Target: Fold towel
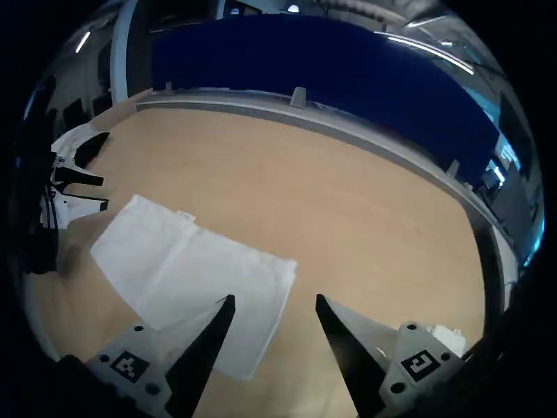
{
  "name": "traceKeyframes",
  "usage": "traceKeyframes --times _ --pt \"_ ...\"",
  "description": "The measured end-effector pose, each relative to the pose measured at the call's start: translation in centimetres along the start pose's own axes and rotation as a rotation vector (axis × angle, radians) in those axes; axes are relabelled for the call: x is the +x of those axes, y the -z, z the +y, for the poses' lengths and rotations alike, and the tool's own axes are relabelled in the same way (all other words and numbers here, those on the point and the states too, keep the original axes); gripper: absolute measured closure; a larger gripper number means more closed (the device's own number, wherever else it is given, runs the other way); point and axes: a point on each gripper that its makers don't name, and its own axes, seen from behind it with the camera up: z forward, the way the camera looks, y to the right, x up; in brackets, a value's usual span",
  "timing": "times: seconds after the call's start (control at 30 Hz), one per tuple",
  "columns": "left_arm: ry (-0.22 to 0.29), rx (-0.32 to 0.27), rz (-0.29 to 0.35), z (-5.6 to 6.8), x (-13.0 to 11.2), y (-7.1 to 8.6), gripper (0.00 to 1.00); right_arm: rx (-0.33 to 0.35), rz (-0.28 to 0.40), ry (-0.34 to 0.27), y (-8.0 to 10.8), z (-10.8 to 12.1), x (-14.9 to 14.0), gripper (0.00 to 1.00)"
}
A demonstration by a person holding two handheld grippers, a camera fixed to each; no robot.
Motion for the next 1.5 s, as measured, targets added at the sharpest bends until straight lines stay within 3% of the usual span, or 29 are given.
traceKeyframes --times 0.47,0.67,0.87,1.17,1.5 --pt "0.051 0.040 -0.011 -0.1 -3.1 4.2 0.08 -0.018 0.009 -0.020 4.4 0.1 -2.3 0.10" --pt "0.075 0.054 -0.009 -0.1 -3.8 5.2 0.09 -0.016 0.016 -0.019 5.4 0.3 -2.8 0.10" --pt "0.088 0.068 -0.002 -0.3 -4.0 6.1 0.09 0.019 0.016 0.014 5.5 -0.2 -3.0 0.10" --pt "0.119 0.099 -0.002 -0.4 -5.5 8.9 0.08 0.109 -0.013 0.092 4.9 -1.7 -4.2 0.10" --pt "0.141 0.155 -0.004 -1.4 -7.2 12.1 0.08 0.176 -0.050 0.156 4.3 -2.4 -5.6 0.12"
